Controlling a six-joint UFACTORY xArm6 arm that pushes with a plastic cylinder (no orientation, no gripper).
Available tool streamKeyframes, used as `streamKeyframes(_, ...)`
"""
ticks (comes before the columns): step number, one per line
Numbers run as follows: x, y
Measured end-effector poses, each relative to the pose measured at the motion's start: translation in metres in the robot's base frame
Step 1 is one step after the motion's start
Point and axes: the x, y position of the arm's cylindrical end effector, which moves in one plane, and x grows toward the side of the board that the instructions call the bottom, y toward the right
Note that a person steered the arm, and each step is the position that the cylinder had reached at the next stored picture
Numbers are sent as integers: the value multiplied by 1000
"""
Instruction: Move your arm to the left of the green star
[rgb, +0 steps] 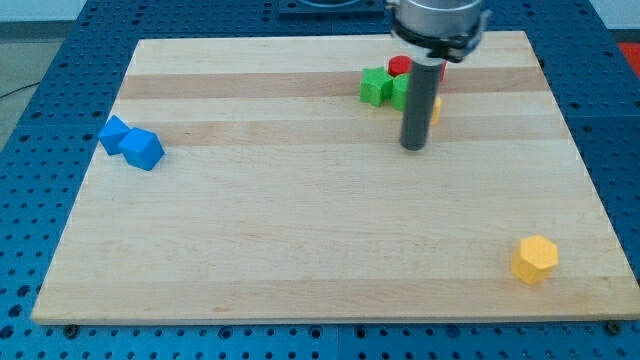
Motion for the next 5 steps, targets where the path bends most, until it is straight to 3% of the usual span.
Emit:
streamKeyframes(1,-2,97)
streamKeyframes(2,-46,138)
streamKeyframes(3,-64,129)
streamKeyframes(4,4,122)
streamKeyframes(5,36,4)
